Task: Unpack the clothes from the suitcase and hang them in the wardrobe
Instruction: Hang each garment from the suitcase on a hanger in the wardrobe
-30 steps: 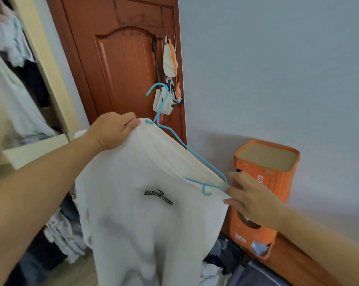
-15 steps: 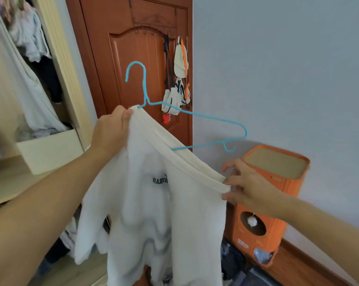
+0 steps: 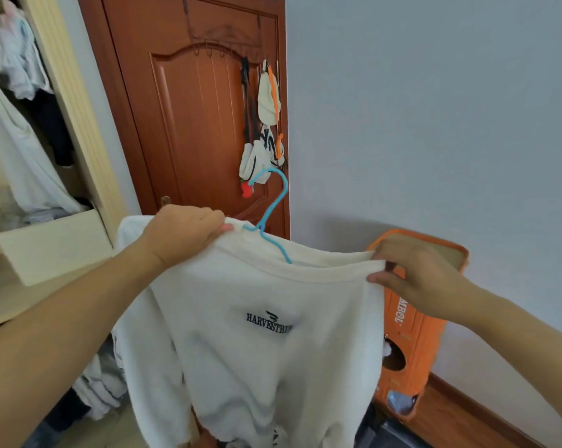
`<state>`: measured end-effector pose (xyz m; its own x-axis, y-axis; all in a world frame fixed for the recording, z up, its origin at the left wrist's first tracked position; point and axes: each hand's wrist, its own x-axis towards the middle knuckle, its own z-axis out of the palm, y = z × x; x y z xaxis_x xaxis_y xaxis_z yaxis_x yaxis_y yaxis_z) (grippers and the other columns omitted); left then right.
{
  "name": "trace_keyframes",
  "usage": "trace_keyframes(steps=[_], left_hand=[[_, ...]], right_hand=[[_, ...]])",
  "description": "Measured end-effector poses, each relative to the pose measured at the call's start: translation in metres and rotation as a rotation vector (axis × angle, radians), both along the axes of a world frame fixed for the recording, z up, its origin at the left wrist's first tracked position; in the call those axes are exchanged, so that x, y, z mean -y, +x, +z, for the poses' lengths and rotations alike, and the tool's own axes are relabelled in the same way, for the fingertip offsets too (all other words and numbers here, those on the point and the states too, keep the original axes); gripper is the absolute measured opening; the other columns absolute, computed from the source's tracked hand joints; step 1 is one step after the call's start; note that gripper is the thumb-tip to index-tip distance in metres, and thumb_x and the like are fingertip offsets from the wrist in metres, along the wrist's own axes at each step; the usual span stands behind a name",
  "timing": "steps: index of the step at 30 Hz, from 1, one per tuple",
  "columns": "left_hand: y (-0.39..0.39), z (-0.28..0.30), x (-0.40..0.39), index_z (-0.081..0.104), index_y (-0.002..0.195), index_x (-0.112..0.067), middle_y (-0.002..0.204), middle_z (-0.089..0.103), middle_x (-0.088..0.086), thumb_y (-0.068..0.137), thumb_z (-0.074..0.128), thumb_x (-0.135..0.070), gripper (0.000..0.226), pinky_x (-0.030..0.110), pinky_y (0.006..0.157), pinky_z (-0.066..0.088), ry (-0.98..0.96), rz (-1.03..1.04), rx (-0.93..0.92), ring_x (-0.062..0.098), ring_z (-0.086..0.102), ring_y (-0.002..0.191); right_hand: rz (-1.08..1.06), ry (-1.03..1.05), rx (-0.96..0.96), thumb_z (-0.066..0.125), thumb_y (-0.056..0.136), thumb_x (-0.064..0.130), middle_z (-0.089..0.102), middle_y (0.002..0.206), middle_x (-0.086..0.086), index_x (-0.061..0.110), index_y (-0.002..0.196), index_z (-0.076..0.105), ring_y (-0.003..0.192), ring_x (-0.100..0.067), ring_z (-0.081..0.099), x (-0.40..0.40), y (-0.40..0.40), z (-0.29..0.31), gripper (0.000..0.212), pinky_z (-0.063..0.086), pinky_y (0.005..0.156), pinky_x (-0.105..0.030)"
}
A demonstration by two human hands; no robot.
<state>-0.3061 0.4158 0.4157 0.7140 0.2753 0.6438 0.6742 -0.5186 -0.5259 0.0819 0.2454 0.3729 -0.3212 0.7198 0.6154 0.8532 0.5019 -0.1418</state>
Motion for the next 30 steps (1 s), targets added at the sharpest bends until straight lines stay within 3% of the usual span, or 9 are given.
trace_keyframes(steps=[2,5,7,9,12,19,24,27,30], left_hand=[[0.018,-0.006,0.007,0.05,0.07,-0.017,0.055,0.052,0.0,0.108,0.03,-0.045,0.051,0.026,0.044,0.02,0.006,-0.061,0.042,0.025,0.054,0.042],[0.04,-0.003,0.019,0.052,0.077,-0.015,0.055,0.054,0.0,0.11,0.018,-0.051,0.059,0.031,0.041,0.035,-0.067,-0.137,0.231,0.028,0.055,0.044],[0.047,0.001,0.026,0.053,0.081,-0.014,0.056,0.057,0.001,0.109,0.021,-0.052,0.057,0.033,0.045,0.041,-0.123,-0.15,0.317,0.03,0.056,0.046],[0.051,0.002,0.033,0.054,0.083,-0.014,0.058,0.056,0.0,0.107,0.023,-0.053,0.055,0.033,0.047,0.041,-0.165,-0.161,0.354,0.028,0.056,0.048],[0.063,0.003,0.046,0.053,0.083,-0.014,0.056,0.053,-0.001,0.107,0.029,-0.049,0.048,0.034,0.046,0.04,-0.166,-0.173,0.368,0.03,0.055,0.048],[0.086,0.009,0.067,0.049,0.087,-0.018,0.062,0.058,-0.001,0.106,0.018,-0.054,0.05,0.041,0.046,0.048,-0.227,-0.179,0.28,0.029,0.057,0.053],[0.029,-0.005,0.045,0.042,0.08,-0.023,0.062,0.055,0.0,0.105,0.016,-0.053,0.047,0.033,0.046,0.036,-0.185,0.04,0.312,0.03,0.059,0.055],[0.041,-0.006,0.052,0.047,0.083,-0.023,0.068,0.049,-0.005,0.107,0.018,-0.051,0.047,0.03,0.048,0.032,-0.239,0.041,0.352,0.02,0.052,0.06],[0.064,-0.004,0.064,0.049,0.088,-0.024,0.069,0.053,-0.008,0.107,0.023,-0.048,0.04,0.029,0.047,0.027,-0.255,0.014,0.37,0.017,0.051,0.056]], right_hand=[[0.005,0.004,-0.13,0.067,0.091,0.034,0.06,0.085,0.016,0.03,0.094,0.056,0.079,-0.005,0.06,-0.005,-0.018,0.009,0.012,0.05,0.069,-0.026],[0.005,-0.256,-0.28,0.068,0.094,0.022,0.062,0.089,0.017,0.038,0.119,0.049,0.083,-0.003,0.061,-0.014,-0.033,0.012,0.036,0.047,0.073,-0.015],[-0.106,-0.321,-0.122,0.053,0.1,0.038,0.061,0.076,0.018,0.042,0.103,0.053,0.074,-0.002,0.059,-0.019,-0.026,0.001,0.005,0.044,0.07,-0.021],[-0.199,-0.263,-0.018,0.03,0.099,0.057,0.059,0.069,0.008,0.031,0.082,0.052,0.068,-0.012,0.057,-0.017,-0.019,-0.007,0.038,0.047,0.069,-0.038],[-0.181,-0.153,-0.065,0.015,0.097,0.063,0.051,0.061,0.003,0.031,0.077,0.035,0.061,-0.024,0.053,-0.015,-0.026,-0.004,0.043,0.044,0.061,-0.046],[-0.19,0.044,-0.101,0.025,0.099,0.051,0.043,0.056,0.003,0.019,0.083,0.038,0.062,-0.036,0.05,-0.019,-0.053,0.032,0.039,0.036,0.056,-0.041],[-0.339,0.122,-0.144,0.035,0.102,0.044,0.041,0.055,0.0,0.015,0.081,0.04,0.063,-0.038,0.051,-0.017,-0.013,0.045,0.036,0.037,0.057,-0.04],[-0.333,0.146,-0.135,0.04,0.103,0.038,0.039,0.053,0.001,0.014,0.077,0.039,0.058,-0.035,0.045,-0.023,-0.015,0.049,0.036,0.031,0.056,-0.038],[-0.308,0.17,-0.116,0.044,0.104,0.037,0.039,0.053,0.0,0.014,0.075,0.041,0.057,-0.035,0.046,-0.024,-0.033,0.055,0.037,0.035,0.055,-0.039]])
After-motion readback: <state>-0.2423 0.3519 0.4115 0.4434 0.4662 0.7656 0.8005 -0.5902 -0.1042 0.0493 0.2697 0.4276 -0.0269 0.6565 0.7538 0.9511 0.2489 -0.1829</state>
